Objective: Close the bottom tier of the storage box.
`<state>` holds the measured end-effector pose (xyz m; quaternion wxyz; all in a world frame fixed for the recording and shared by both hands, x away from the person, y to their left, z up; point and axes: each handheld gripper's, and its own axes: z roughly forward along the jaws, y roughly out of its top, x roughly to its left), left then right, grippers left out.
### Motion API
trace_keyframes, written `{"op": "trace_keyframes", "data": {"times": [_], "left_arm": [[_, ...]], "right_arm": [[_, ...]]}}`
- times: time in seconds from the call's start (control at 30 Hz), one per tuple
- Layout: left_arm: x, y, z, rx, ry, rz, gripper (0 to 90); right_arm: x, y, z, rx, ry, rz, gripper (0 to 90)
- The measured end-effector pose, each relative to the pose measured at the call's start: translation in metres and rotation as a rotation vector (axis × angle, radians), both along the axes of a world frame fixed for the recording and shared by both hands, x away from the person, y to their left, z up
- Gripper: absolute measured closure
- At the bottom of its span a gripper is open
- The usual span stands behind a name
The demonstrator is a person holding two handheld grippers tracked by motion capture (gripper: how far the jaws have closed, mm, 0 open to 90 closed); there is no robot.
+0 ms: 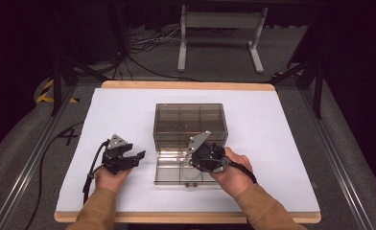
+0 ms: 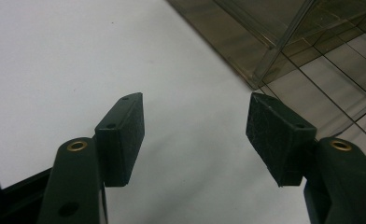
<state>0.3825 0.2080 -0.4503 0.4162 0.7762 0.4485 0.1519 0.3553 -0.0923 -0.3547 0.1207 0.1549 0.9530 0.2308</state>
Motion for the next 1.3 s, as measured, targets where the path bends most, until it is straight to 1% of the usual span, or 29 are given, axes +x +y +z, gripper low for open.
{"op": "trace_keyframes", "data": {"times": [0.37,0.47,0.63,0.93,1.13,1.17,1.3], "left_arm": [[0.0,0.0,0.0,-0.001,0.0,0.0,37.8],[0.0,0.0,0.0,0.0,0.0,0.0,37.8],[0.0,0.0,0.0,-0.001,-0.001,0.001,37.8],[0.0,0.0,0.0,0.0,0.0,-0.001,37.8],[0.0,0.0,0.0,0.0,0.0,-0.001,37.8],[0.0,0.0,0.0,-0.002,-0.001,0.0,37.8],[0.0,0.0,0.0,-0.001,0.0,-0.001,37.8]], "right_arm": [[0.006,0.001,-0.008,-0.022,0.009,-0.008,90.0],[0.007,0.001,-0.01,-0.026,0.019,-0.01,90.0],[0.011,-0.001,-0.019,-0.028,0.043,-0.016,90.0],[0.013,0.001,-0.027,-0.034,0.063,0.001,90.0],[0.017,0.003,-0.036,-0.043,0.076,0.013,89.9],[0.017,0.003,-0.038,-0.043,0.087,0.011,89.8],[0.018,0.003,-0.041,-0.046,0.096,0.007,89.8]]}}
